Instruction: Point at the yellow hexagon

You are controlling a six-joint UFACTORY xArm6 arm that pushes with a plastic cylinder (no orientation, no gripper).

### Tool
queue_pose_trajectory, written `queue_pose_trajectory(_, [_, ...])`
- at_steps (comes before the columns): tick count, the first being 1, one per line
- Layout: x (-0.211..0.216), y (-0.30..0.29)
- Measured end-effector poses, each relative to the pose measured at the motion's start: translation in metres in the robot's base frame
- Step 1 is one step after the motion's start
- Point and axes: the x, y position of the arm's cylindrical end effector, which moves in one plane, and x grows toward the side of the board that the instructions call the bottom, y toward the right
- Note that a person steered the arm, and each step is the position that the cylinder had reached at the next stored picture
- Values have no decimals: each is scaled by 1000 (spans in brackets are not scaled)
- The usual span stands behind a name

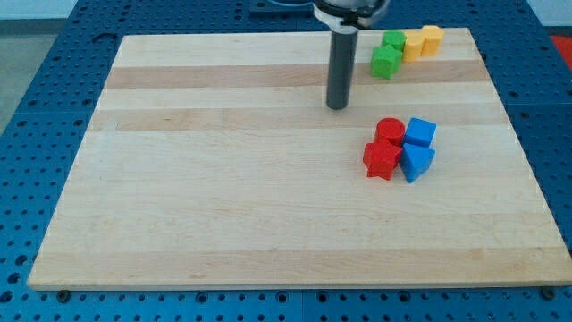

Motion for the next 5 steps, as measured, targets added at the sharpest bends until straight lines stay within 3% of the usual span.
queue_pose_trajectory(1, [-44,-16])
queue_pose_trajectory(3, [-142,32])
queue_pose_trajectory(5, [-157,94])
